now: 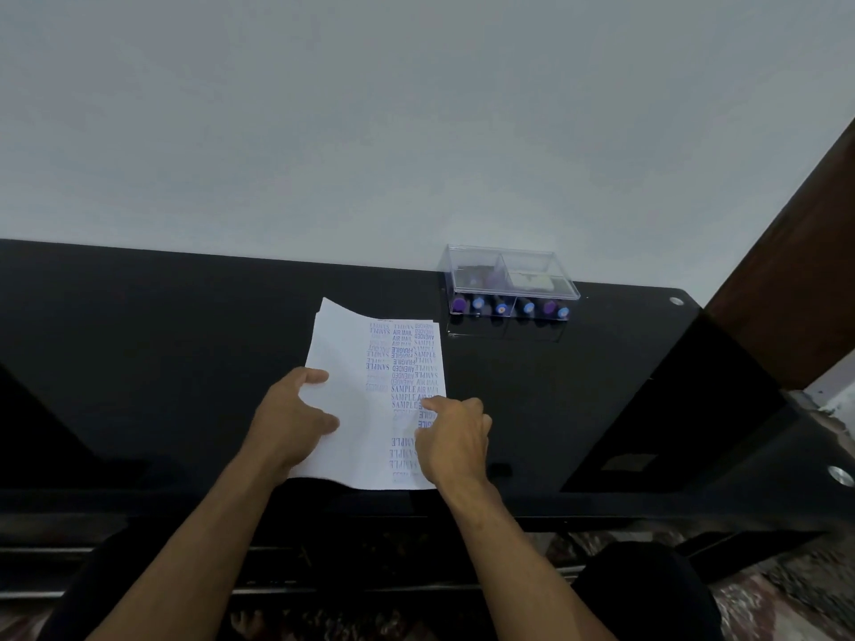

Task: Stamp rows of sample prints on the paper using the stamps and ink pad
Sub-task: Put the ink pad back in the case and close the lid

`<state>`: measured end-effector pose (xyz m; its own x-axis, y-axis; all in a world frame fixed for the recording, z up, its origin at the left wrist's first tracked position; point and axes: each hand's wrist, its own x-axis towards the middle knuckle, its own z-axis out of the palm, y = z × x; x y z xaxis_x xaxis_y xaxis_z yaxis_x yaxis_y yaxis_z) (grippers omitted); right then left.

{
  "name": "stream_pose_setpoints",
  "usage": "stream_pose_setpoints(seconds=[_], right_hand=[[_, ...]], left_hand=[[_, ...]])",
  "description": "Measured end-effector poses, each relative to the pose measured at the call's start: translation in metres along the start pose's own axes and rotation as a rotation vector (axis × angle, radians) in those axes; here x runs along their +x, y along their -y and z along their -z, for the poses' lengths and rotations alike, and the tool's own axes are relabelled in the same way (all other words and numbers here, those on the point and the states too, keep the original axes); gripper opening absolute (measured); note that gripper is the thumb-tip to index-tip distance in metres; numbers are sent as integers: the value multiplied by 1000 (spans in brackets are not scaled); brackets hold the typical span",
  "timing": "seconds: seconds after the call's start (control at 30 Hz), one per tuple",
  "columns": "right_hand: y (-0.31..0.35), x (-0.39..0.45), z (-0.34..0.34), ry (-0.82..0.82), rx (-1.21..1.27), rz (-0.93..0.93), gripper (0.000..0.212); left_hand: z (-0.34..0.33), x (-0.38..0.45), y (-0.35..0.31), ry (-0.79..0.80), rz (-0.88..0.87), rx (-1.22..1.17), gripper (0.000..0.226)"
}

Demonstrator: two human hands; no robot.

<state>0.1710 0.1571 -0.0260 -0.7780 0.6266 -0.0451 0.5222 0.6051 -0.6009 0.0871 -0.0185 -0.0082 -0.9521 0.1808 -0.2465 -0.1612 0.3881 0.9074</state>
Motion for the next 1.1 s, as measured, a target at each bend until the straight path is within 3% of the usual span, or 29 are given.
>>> stream_pose_setpoints(seconds=[0.2,0.37,0.53,0.67,0.8,0.97,1.1], right_hand=[[-2,-3,2,12,46,25,42],[-1,1,16,126,183,-38,41],[0,3,30,315,606,-105,49],[-1,3,36,345,708,-103,45],[1,5,33,273,698,-91,39],[3,9,31,264,589,-89,47],[-2,16,25,253,571,-112,43]], left_hand=[[6,-2,8,76,74,-276,63],[14,3,9,109,197,-559,61],[18,4,2,157,233,-635,56],[25,6,4,188,271,-662,54],[26,6,7,182,272,-615,53],[23,7,10,118,149,-317,54],[20,14,15,55,103,-216,56]])
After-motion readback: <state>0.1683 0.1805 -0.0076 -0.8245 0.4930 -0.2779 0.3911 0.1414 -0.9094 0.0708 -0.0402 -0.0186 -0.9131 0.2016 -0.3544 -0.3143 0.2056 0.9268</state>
